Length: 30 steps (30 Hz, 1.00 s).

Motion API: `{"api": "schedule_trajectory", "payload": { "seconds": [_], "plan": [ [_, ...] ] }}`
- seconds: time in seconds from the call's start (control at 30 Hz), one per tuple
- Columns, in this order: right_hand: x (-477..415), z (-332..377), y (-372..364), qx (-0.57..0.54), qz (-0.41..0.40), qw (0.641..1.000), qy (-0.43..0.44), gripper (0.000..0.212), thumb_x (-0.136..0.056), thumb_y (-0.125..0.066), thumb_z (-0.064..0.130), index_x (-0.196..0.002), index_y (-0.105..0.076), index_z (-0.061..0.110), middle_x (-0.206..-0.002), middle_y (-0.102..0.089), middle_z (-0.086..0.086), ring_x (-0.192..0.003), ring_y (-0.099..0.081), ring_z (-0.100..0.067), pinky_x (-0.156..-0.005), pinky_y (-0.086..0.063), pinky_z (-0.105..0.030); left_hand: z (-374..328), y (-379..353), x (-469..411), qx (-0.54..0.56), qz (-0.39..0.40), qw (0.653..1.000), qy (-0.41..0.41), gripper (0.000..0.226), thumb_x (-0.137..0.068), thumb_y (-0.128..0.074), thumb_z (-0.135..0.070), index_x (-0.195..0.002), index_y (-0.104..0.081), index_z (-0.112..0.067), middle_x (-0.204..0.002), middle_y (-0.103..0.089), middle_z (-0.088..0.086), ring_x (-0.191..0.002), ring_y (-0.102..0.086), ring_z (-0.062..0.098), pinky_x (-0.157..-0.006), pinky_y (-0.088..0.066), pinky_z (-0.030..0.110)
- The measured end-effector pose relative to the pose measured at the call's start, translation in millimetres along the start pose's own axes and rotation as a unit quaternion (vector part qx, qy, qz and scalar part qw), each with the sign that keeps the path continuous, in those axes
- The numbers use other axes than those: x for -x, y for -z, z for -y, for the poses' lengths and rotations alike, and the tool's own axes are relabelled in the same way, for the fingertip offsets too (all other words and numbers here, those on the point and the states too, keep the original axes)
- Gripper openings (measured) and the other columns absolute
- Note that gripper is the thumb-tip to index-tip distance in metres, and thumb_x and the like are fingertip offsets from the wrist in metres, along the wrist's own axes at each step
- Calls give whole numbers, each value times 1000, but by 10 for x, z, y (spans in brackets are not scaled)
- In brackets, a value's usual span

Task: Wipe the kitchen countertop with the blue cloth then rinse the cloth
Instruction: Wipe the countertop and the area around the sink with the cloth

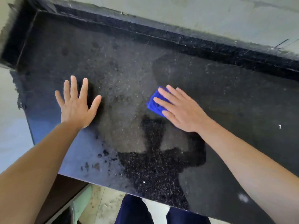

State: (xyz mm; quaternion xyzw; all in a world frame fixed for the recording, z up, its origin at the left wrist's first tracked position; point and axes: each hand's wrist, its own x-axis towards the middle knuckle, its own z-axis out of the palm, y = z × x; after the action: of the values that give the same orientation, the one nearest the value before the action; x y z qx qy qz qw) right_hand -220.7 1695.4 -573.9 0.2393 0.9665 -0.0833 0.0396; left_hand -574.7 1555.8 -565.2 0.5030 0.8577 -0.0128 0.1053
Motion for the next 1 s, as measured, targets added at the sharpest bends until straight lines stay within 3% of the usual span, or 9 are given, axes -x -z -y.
{"api": "schedule_trajectory", "payload": {
  "seconds": [0.1,0.23,0.3,0.37,0.47,0.53,0.63,0.8,1.0],
  "plan": [
    [-534,-423,143,-5,-38,974,-225,55,-106,-20,41,-156,-29,19,-166,-17,-10,-151,-15,-37,-120,-21,-53,97,47,-229,4,-13,1000,-26,80,-94,-19,-69,-159,-14,-23,-168,-1,12,-154,1,33,-119,-1,63],
    [-1420,-131,184,-32,-82,891,-445,59,-105,-19,41,-159,-18,19,-167,-7,-12,-153,-5,-37,-124,-9,-50,296,48,-447,-6,0,999,-53,81,-93,-16,-70,-160,-13,-24,-168,0,10,-154,2,31,-119,0,61],
    [-1779,170,170,-46,-91,893,-439,59,-106,-19,42,-159,-16,18,-167,-6,-11,-153,-3,-37,-124,-8,-49,394,36,-552,-11,2,998,-66,81,-94,-16,-70,-160,-13,-24,-168,0,9,-154,2,30,-119,0,61],
    [-1988,490,129,-46,-86,932,-349,58,-106,-20,41,-159,-20,18,-166,-11,-11,-153,-6,-37,-124,-11,-49,426,21,-680,-18,4,997,-77,81,-94,-16,-70,-160,-14,-23,-168,-1,9,-154,1,31,-119,-1,61],
    [-1783,777,68,-43,-44,977,-206,55,-106,-26,41,-156,-29,19,-165,-20,-10,-151,-15,-36,-123,-16,-48,430,-4,-743,-24,12,997,-75,81,-94,-15,-71,-160,-14,-24,-168,-2,9,-154,0,31,-119,-2,61],
    [-1446,603,78,-44,-32,981,-184,55,-105,-31,46,-154,-34,20,-164,-25,-7,-151,-18,-34,-123,-16,-47,438,3,-719,-24,13,997,-78,81,-94,-14,-71,-160,-14,-24,-168,-2,9,-154,1,30,-120,-1,61],
    [-1030,113,145,-54,-52,936,-343,60,-103,-34,54,-152,-36,20,-163,-26,-4,-151,-15,-35,-123,-15,-48,441,-6,-698,-29,20,996,-84,82,-94,-11,-73,-160,-11,-25,-168,0,8,-154,3,30,-120,-1,61],
    [-1683,32,274,-94,-105,772,-620,63,-104,-24,50,-155,-31,14,-165,-18,-13,-152,-11,-38,-123,-12,-48,405,-1,-753,-33,19,995,-88,82,-94,-12,-74,-160,-12,-24,-168,-3,10,-154,0,32,-119,-4,63],
    [-2912,556,300,-102,-91,821,-555,65,-104,-22,46,-158,-16,9,-165,-6,-22,-152,-1,-41,-124,-6,-50,441,-23,-775,-48,16,995,-85,77,-96,-11,-69,-159,-11,-25,-168,-2,8,-154,0,31,-119,-6,64]
  ]
}}
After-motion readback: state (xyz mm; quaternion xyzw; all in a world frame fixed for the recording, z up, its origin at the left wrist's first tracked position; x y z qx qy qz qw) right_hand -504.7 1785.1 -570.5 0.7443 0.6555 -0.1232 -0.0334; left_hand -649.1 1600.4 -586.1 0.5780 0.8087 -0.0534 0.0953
